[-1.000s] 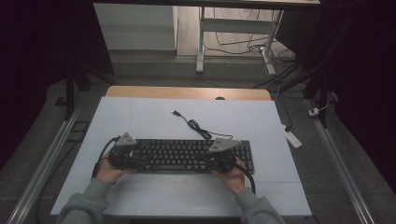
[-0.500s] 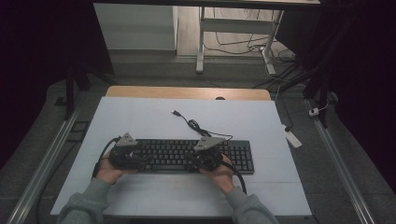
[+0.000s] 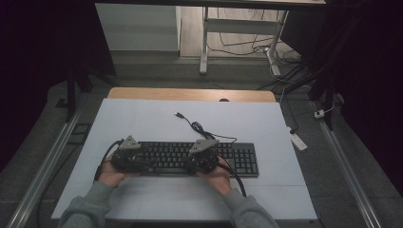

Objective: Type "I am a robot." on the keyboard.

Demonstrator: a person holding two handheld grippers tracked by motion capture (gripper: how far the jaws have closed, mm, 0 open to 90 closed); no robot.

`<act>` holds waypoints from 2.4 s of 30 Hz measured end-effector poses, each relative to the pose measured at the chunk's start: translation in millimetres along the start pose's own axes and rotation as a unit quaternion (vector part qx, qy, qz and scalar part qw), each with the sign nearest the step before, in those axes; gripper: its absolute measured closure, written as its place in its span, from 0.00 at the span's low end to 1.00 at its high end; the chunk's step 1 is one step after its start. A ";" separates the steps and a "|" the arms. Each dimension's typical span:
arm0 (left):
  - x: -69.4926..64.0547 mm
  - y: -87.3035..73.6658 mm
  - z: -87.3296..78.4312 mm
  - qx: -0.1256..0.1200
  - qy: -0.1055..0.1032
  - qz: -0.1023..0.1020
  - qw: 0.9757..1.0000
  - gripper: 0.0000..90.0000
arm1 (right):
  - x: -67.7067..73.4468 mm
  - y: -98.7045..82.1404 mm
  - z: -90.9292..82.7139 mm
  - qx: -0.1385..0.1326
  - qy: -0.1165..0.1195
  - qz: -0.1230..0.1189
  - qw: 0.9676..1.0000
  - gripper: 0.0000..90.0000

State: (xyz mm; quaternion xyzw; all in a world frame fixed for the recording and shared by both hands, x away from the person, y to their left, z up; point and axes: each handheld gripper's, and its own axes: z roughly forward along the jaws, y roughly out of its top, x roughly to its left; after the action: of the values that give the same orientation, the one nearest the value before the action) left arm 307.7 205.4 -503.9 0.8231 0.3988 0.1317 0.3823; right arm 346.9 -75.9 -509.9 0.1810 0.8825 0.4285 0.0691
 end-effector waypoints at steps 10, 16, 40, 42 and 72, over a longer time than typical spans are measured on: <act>0.5 -0.3 -0.3 0.002 -0.001 0.004 1.000 0.31 | 1.3 1.0 11.8 0.018 -0.003 -0.009 1.000 0.99; 0.3 -0.4 0.1 0.003 -0.001 0.006 1.000 0.31 | 1.1 0.1 14.2 0.026 -0.010 -0.012 1.000 0.99; 0.8 -0.7 -0.5 0.002 0.000 0.007 1.000 0.31 | -7.5 -5.6 -21.5 -0.014 -0.034 0.001 0.999 0.95; 0.6 -0.7 -0.5 0.002 0.000 0.004 1.000 0.31 | -9.7 -10.0 -27.6 -0.017 -0.041 0.006 0.999 0.90; 2.6 -1.2 -0.7 -0.002 0.007 -0.001 1.000 0.31 | -23.9 -96.9 -140.1 -0.053 -0.160 0.067 0.983 0.56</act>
State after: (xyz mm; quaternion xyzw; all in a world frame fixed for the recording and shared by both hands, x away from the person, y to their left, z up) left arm 308.4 208.2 -504.5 0.8211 0.4021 0.1373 0.3811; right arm 305.0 -242.3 -499.2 0.3026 0.8218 0.4438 0.1902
